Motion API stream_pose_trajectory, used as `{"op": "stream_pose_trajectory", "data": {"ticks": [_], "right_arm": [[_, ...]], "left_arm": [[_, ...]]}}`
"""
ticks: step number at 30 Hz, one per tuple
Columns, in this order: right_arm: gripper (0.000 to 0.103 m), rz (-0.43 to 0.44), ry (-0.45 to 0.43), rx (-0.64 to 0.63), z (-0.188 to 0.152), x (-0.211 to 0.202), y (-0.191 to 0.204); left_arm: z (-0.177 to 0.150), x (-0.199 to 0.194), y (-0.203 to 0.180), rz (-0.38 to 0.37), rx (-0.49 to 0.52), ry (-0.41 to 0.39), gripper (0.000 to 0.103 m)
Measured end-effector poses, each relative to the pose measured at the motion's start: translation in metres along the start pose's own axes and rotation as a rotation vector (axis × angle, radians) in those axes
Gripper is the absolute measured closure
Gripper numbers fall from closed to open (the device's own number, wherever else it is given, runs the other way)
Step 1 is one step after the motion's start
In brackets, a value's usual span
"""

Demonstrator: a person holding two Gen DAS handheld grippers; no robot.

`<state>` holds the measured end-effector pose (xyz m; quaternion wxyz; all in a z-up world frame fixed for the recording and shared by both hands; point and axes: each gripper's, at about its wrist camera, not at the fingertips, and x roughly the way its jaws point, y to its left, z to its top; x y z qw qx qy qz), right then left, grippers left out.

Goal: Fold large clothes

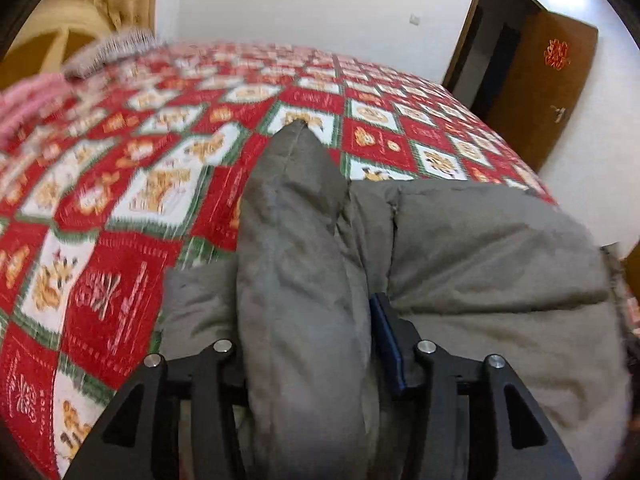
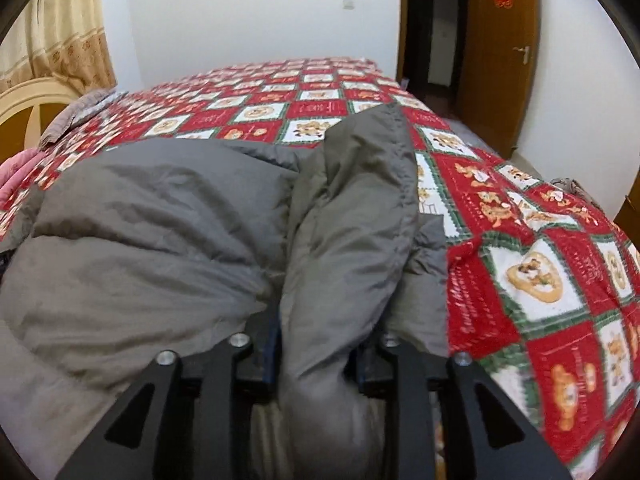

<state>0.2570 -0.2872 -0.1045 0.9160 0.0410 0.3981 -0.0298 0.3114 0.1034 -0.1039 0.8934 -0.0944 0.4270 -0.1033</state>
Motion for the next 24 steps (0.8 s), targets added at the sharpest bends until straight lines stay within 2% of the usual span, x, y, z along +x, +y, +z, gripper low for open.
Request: {"op": "stream_pose_trajectory", "data": {"ticks": [2, 3, 4, 5, 6, 7, 9, 10, 11, 12, 14, 16, 18, 20, 21, 24], "right_arm": [[0.046, 0.041, -0.047, 0.029, 0.001, -0.028, -0.01], [0.039, 0.061, -0.131, 0.051, -0.002, -0.059, -0.02], [0.021, 0.051, -0.188, 0.059, -0.003, -0.079, -0.025], [0.011, 0.019, -0.265, 0.065, -0.003, -0.107, -0.031], [0.01, -0.003, -0.307, 0.066, -0.002, -0.121, -0.033], [0.012, -0.008, -0.353, 0.057, 0.005, -0.141, -0.032], [0.026, 0.046, -0.337, 0.019, 0.025, -0.15, -0.018], [0.041, 0.044, -0.319, -0.004, 0.035, -0.148, -0.007], [0.048, 0.027, -0.291, -0.036, 0.047, -0.14, 0.011], [0.05, 0.026, -0.259, -0.06, 0.058, -0.128, 0.026], [0.062, 0.054, -0.197, -0.072, 0.076, -0.097, 0.049], [0.063, 0.066, -0.141, -0.043, 0.085, -0.065, 0.059], [0.063, -0.003, -0.109, -0.043, 0.084, -0.038, 0.058], [0.063, -0.084, -0.084, -0.038, 0.077, -0.014, 0.048], [0.063, -0.097, -0.069, -0.018, 0.073, -0.005, 0.04], [0.063, -0.12, -0.027, 0.045, 0.058, 0.019, 0.017]], "left_arm": [[0.001, -0.024, 0.017, -0.047, -0.05, 0.019, 0.05], [0.0, -0.045, 0.029, -0.045, -0.087, 0.006, 0.037], [-0.001, -0.067, 0.039, -0.031, -0.123, -0.023, 0.028], [-0.001, -0.081, 0.044, -0.029, -0.143, -0.057, 0.017], [0.0, -0.104, 0.05, -0.034, -0.18, -0.135, 0.016], [0.002, -0.117, 0.051, -0.042, -0.2, -0.182, 0.016], [0.014, -0.132, 0.031, -0.065, -0.182, -0.229, 0.016], [0.02, -0.132, 0.016, -0.071, -0.146, -0.23, 0.016], [0.025, -0.127, -0.005, -0.07, -0.094, -0.227, 0.016], [0.029, -0.117, -0.033, -0.06, -0.025, -0.22, 0.016], [0.033, -0.086, -0.08, -0.041, 0.082, -0.173, 0.016], [0.038, -0.055, -0.108, -0.035, 0.142, -0.099, 0.016], [0.036, -0.026, -0.131, 0.008, 0.214, -0.054, 0.016], [0.034, -0.003, -0.139, 0.095, 0.258, -0.04, 0.016], [0.033, 0.006, -0.138, 0.116, 0.259, -0.032, 0.016], [0.029, 0.025, -0.125, 0.118, 0.207, -0.005, 0.016]]}}
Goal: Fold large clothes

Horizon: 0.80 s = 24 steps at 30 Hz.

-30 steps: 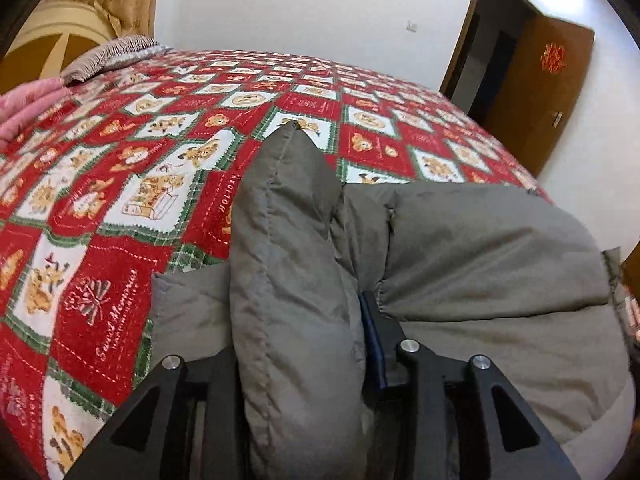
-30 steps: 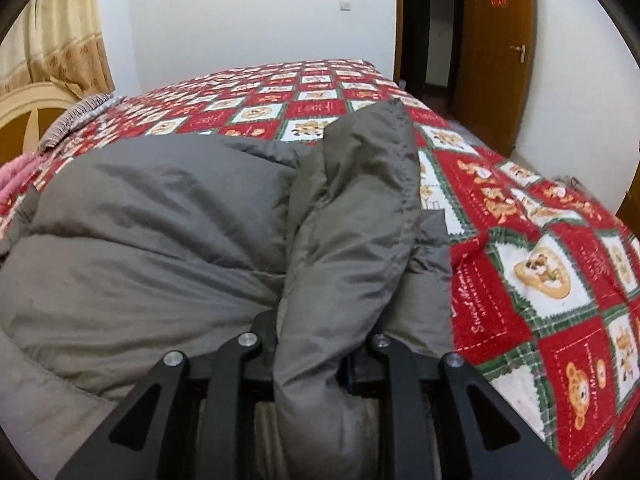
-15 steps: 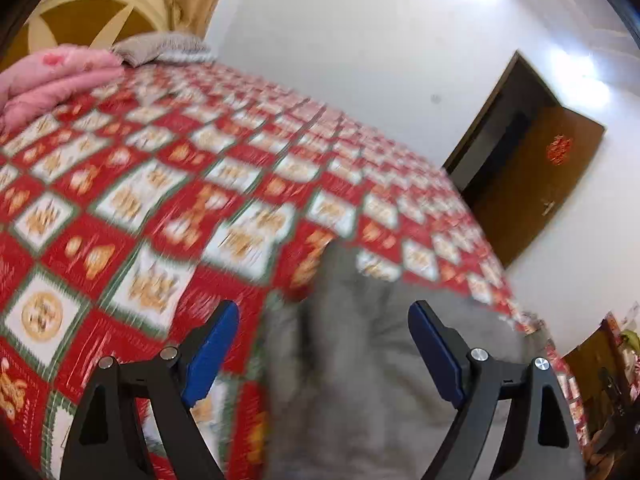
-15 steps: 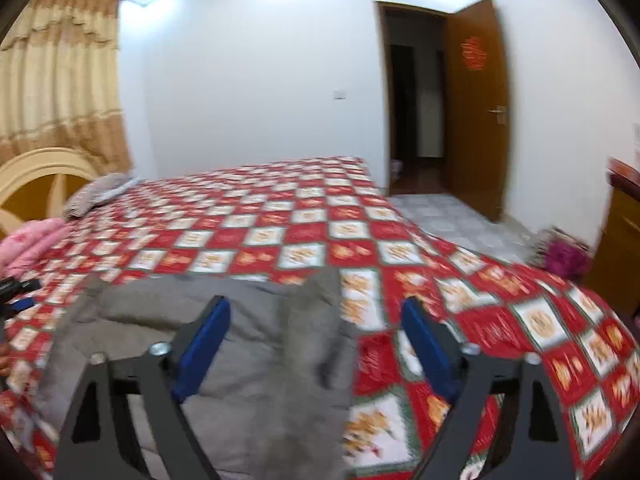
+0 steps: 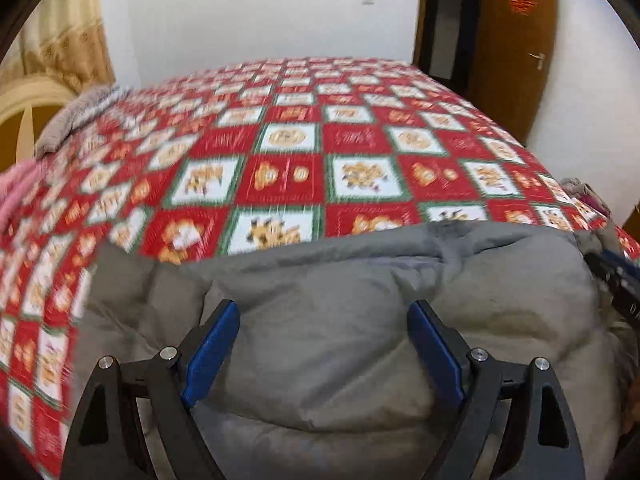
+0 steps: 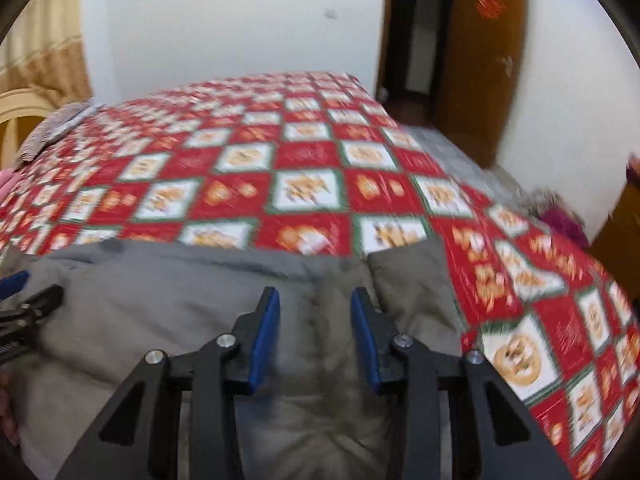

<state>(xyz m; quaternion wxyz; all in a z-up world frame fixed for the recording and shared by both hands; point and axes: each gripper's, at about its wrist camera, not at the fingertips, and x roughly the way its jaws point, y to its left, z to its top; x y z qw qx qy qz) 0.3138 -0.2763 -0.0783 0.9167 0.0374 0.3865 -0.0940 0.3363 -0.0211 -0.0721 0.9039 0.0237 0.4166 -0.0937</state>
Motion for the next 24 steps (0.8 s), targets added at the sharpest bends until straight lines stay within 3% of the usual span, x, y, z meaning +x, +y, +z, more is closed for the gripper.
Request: {"op": "stream_pose_trajectory", "data": {"ticks": [5, 14, 19, 21, 22, 24], "right_arm": [[0.062, 0.054, -0.006, 0.099, -0.012, 0.017, -0.022], [0.061, 0.091, 0.018, 0.127, -0.013, 0.032, -0.026], [0.062, 0.046, 0.032, 0.093, -0.01, 0.031, -0.019], [0.067, 0.002, 0.043, 0.049, -0.002, 0.02, -0.012], [0.074, 0.023, 0.009, 0.058, 0.001, 0.005, -0.009], [0.075, 0.096, -0.039, 0.083, 0.007, -0.023, -0.003]], "left_arm": [[-0.007, 0.011, -0.004, 0.009, -0.02, -0.036, 0.011], [-0.009, 0.031, -0.008, 0.044, -0.027, -0.05, 0.005], [-0.01, 0.038, -0.015, 0.099, 0.003, -0.039, 0.005], [-0.01, 0.04, -0.016, 0.121, 0.015, -0.031, 0.005], [-0.011, 0.04, -0.017, 0.131, 0.021, -0.029, 0.005], [-0.011, 0.039, -0.015, 0.129, 0.02, -0.028, 0.005]]}}
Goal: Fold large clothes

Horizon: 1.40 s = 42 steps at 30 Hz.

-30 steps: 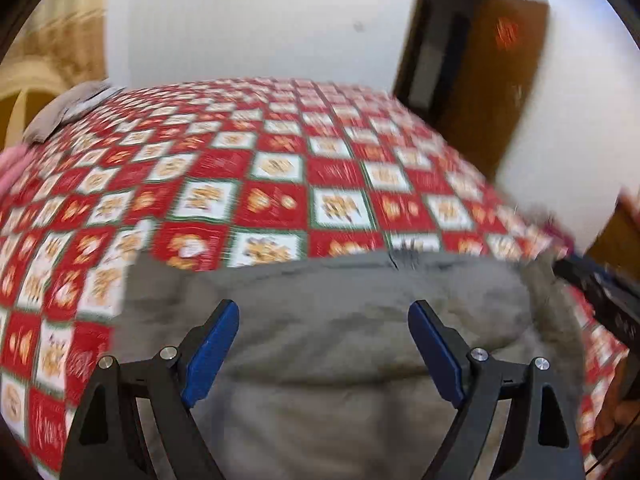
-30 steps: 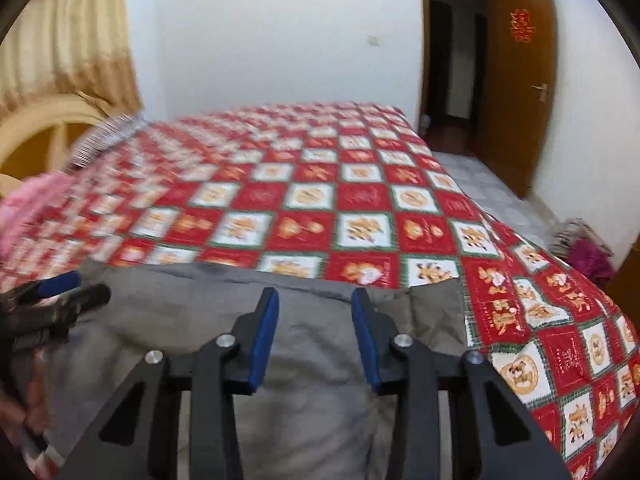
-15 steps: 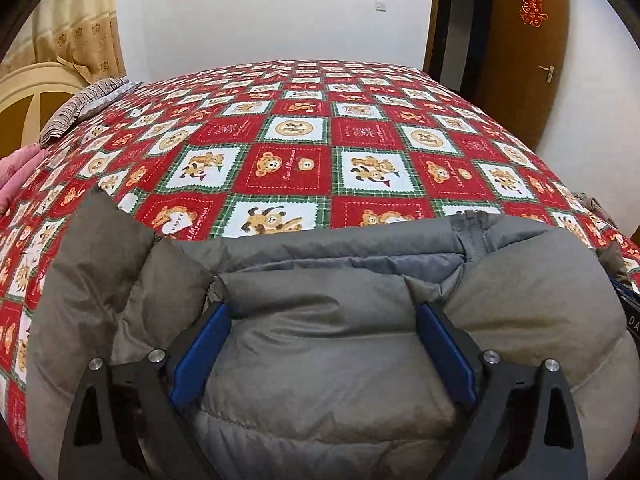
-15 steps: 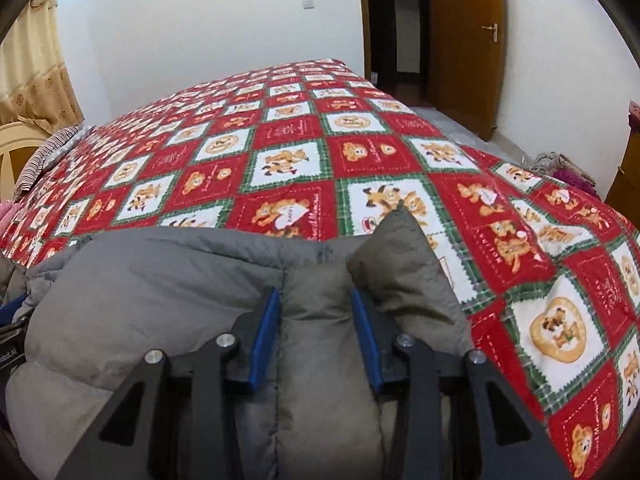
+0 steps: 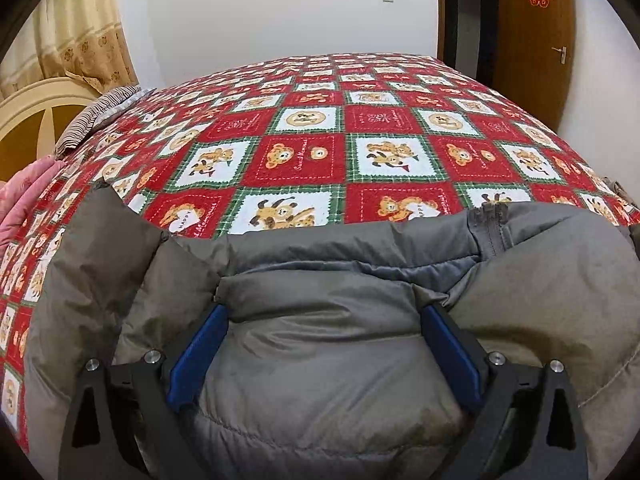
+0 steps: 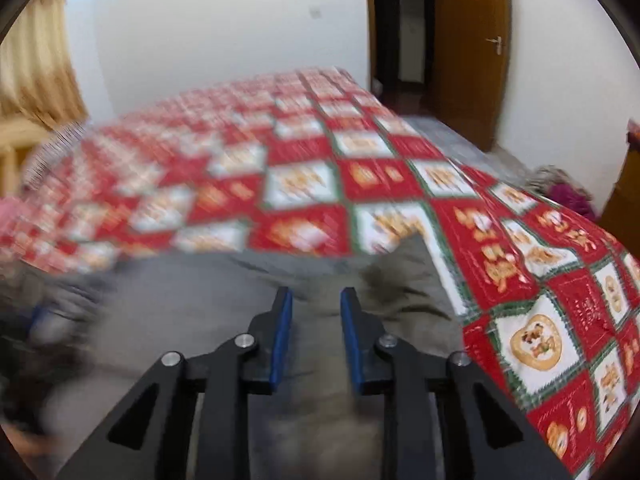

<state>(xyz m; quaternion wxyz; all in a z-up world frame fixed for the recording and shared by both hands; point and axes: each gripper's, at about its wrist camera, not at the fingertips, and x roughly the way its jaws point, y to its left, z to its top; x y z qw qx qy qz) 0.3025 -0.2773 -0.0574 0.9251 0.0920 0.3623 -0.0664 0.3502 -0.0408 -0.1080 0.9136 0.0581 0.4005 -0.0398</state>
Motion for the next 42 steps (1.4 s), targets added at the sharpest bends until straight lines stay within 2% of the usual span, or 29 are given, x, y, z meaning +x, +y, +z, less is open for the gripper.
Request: {"op": "stream_pose_trajectory", "data": {"ticks": [4, 6, 8, 10, 13, 17, 19, 20, 21, 22, 23, 25, 27, 32, 33, 34, 35, 36, 39, 42], "right_arm": [[0.075, 0.18, 0.048, -0.061, 0.0, -0.031, 0.052], [0.075, 0.257, 0.09, -0.059, -0.008, -0.03, 0.074], [0.075, 0.287, 0.11, -0.051, -0.018, -0.018, 0.087], [0.075, 0.272, 0.134, -0.053, -0.031, -0.001, 0.096], [0.078, 0.249, 0.163, -0.046, -0.05, 0.024, 0.096], [0.082, 0.203, 0.138, -0.07, -0.057, 0.031, 0.098], [0.082, 0.158, 0.124, -0.123, -0.06, 0.029, 0.107], [0.082, 0.15, 0.122, -0.134, -0.06, 0.029, 0.109], [0.082, 0.144, 0.12, -0.142, -0.061, 0.029, 0.11], [0.082, 0.145, 0.119, -0.141, -0.062, 0.029, 0.109], [0.082, 0.148, 0.12, -0.14, -0.062, 0.03, 0.109], [0.082, 0.15, 0.122, -0.141, -0.062, 0.032, 0.108], [0.082, 0.151, 0.123, -0.144, -0.063, 0.033, 0.109], [0.082, 0.166, 0.129, -0.134, -0.063, 0.038, 0.109], [0.082, 0.163, 0.131, -0.141, -0.063, 0.039, 0.11], [0.082, 0.16, 0.133, -0.145, -0.062, 0.04, 0.111], [0.082, 0.158, 0.134, -0.148, -0.062, 0.041, 0.112], [0.082, 0.157, 0.137, -0.15, -0.062, 0.041, 0.112], [0.082, 0.151, 0.143, -0.153, -0.062, 0.041, 0.113], [0.082, 0.122, 0.158, -0.16, -0.062, 0.04, 0.118]], "left_arm": [[0.0, -0.005, 0.006, -0.04, -0.012, 0.029, 0.005], [-0.002, -0.025, 0.019, -0.094, -0.039, 0.034, 0.005], [-0.007, -0.049, 0.034, -0.125, -0.075, 0.009, 0.005], [-0.019, -0.086, 0.063, -0.137, -0.12, -0.025, 0.005], [-0.044, -0.12, 0.101, -0.152, -0.164, -0.077, 0.005], [-0.072, -0.112, 0.147, -0.137, -0.296, -0.029, 0.005], [-0.084, -0.096, 0.158, -0.189, -0.379, 0.03, 0.005], [-0.087, -0.09, 0.16, -0.232, -0.402, 0.044, 0.005], [-0.094, -0.08, 0.159, -0.325, -0.431, 0.066, 0.005], [-0.098, -0.073, 0.155, -0.382, -0.439, 0.084, 0.005], [-0.099, -0.07, 0.151, -0.386, -0.432, 0.088, 0.005], [-0.097, -0.069, 0.135, -0.338, -0.349, 0.065, 0.001], [-0.093, -0.063, 0.128, -0.335, -0.325, 0.076, 0.001], [-0.093, -0.061, 0.131, -0.407, -0.397, 0.036, 0.002], [-0.096, -0.064, 0.13, -0.431, -0.403, 0.025, 0.012], [-0.097, -0.065, 0.13, -0.479, -0.416, 0.022, 0.043], [-0.102, -0.068, 0.134, -0.535, -0.441, 0.031, 0.054], [-0.103, -0.065, 0.134, -0.623, -0.502, 0.044, 0.062], [-0.099, -0.069, 0.133, -0.656, -0.54, 0.037, 0.074], [-0.088, -0.095, 0.131, -0.751, -0.559, -0.018, 0.08]]}}
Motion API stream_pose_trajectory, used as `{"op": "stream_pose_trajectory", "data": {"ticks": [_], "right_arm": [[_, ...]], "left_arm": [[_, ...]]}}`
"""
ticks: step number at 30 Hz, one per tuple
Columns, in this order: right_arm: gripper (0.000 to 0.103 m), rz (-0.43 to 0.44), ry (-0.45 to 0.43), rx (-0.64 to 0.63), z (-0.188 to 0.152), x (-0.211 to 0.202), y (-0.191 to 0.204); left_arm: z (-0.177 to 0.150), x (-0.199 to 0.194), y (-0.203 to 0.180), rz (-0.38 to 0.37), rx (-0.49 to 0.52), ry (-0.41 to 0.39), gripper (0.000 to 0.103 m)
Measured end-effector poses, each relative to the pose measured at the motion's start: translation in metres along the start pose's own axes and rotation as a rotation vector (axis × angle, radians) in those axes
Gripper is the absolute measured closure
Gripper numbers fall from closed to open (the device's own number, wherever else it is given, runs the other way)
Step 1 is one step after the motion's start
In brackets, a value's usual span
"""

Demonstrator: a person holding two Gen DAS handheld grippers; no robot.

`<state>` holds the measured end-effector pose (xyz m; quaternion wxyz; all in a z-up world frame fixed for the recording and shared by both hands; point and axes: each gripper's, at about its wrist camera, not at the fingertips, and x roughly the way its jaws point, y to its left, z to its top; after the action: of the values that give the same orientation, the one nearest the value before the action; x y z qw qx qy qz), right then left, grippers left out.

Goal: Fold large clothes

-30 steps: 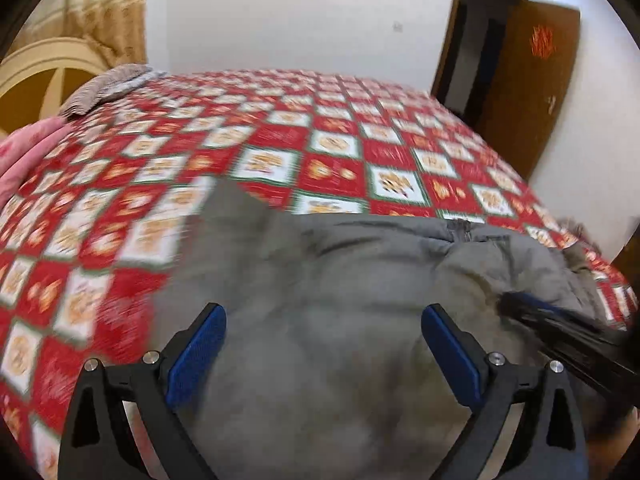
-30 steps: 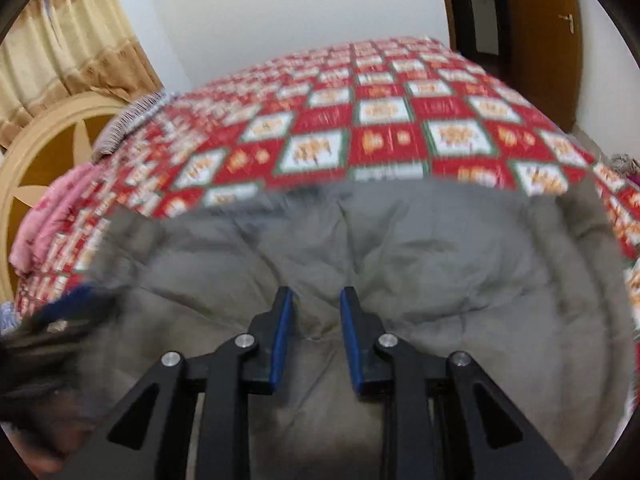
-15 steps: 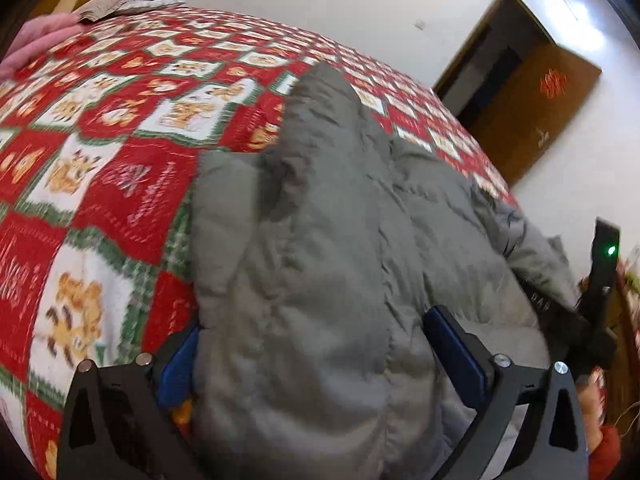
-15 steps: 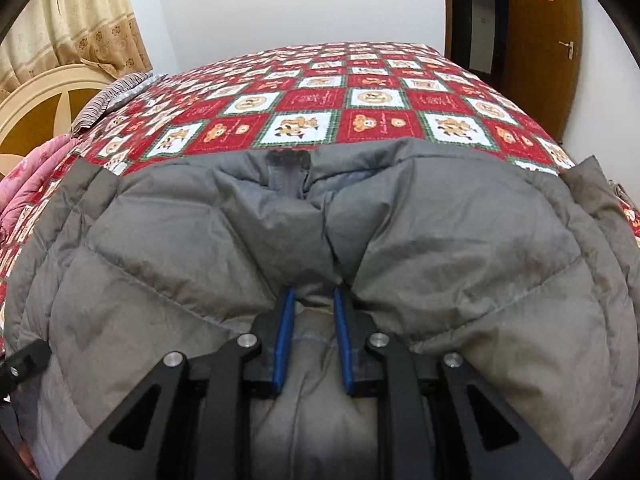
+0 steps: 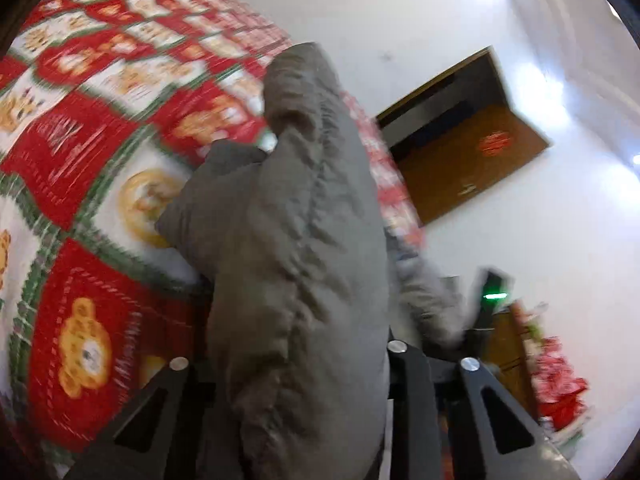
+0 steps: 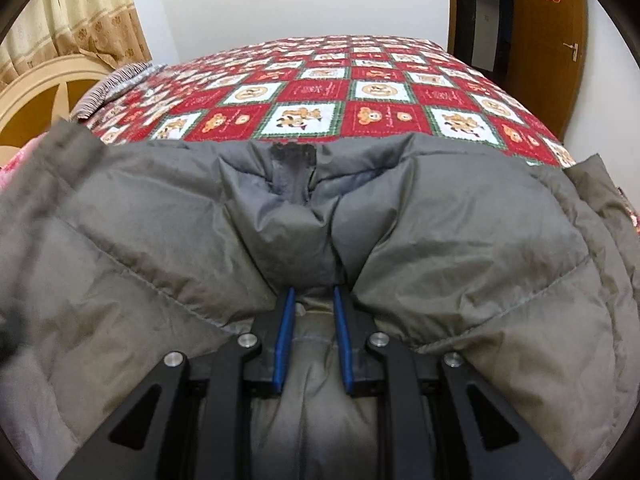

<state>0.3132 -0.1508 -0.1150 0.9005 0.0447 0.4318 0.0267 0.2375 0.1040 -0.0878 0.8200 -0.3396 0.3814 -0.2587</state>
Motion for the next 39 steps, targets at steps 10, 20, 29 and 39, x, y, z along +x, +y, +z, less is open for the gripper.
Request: {"op": "stream_pose_trajectory", "data": {"ticks": [10, 20, 29, 39], "right_arm": [[0.078, 0.444, 0.079, 0.396, -0.04, -0.01, 0.073], [0.079, 0.672, 0.201, 0.343, -0.031, -0.032, 0.044], [0.066, 0.407, -0.026, 0.33, -0.057, -0.127, -0.106], [0.021, 0.528, -0.095, 0.345, -0.056, -0.146, -0.142]], "left_arm": [[0.001, -0.063, -0.111, 0.041, 0.327, -0.035, 0.081], [-0.042, -0.032, -0.158, 0.318, 0.599, -0.024, 0.08], [-0.128, 0.067, -0.185, 0.536, 0.899, 0.109, 0.076], [-0.212, 0.114, -0.178, 0.719, 1.243, 0.005, 0.071]]}}
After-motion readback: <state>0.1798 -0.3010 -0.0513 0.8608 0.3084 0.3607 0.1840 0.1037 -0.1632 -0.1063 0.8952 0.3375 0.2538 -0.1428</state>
